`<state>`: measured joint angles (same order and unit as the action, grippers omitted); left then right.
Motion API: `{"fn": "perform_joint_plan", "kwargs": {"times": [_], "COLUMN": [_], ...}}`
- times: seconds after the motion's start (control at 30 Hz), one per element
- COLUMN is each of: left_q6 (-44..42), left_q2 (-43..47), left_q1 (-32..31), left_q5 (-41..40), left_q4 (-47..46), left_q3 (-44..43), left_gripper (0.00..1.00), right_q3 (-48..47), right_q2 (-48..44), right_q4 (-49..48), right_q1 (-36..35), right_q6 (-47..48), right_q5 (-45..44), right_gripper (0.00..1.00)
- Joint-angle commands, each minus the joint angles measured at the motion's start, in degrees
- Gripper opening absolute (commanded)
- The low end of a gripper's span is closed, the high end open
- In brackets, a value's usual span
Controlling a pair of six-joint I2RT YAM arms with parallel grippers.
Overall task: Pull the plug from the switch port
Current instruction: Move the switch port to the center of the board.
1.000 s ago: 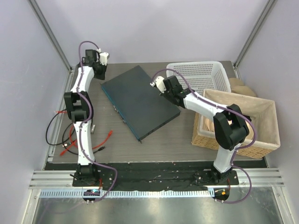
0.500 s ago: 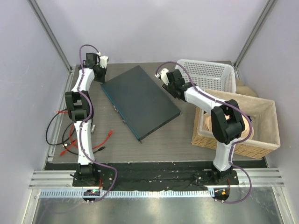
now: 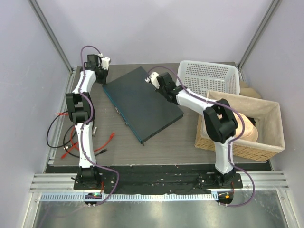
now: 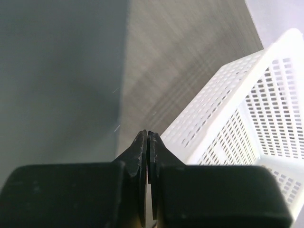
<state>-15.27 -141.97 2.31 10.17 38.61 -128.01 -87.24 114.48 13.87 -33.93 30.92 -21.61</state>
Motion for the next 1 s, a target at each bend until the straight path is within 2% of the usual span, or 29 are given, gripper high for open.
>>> {"fn": "perform_joint_plan", "kwargs": {"times": [0.0, 0.2, 0.33, 0.53, 0.57, 0.67, 0.97], "left_q6": [-0.64, -0.99, -1.52, -2.75, -3.01, -4.15, -7.23], "left_q2": [1.43, 1.0, 1.0, 2.05, 2.57, 3.89, 13.73], "left_q1": [-0.55, -0.55, -0.55, -0.55, -0.55, -0.37, -0.37], "left_q5": [1.95, 2.04, 1.95, 1.96, 2.04, 2.22, 4.15], "left_q4": [8.06, 8.85, 9.9, 10.34, 10.52, 11.57, 11.75], "left_q3": [1.97, 1.97, 2.14, 4.43, 4.78, 7.41, 24.46], "left_gripper": [0.0, 0.0, 0.0, 0.0, 0.0, 0.0, 0.0], "right_q3": [-7.49, -14.7, -16.38, -14.71, -14.62, -12.96, -9.0], "right_q2": [5.48, 14.98, 16.66, 14.64, 14.37, 13.23, 11.47], "right_q4": [-3.32, -2.62, 3.6, 16.68, 18.89, 23.65, 24.8], "right_q1": [3.69, 4.4, 4.23, 4.23, 4.14, 2.74, -4.03], "right_q6": [0.19, 3.71, 5.03, 4.06, 4.15, 4.33, 2.84], "right_q5": [-3.62, -1.87, 5.24, 20.88, 28.56, 33.2, 37.34], "right_gripper": [0.03, 0.02, 0.01, 0.01, 0.01, 0.02, 0.02]}}
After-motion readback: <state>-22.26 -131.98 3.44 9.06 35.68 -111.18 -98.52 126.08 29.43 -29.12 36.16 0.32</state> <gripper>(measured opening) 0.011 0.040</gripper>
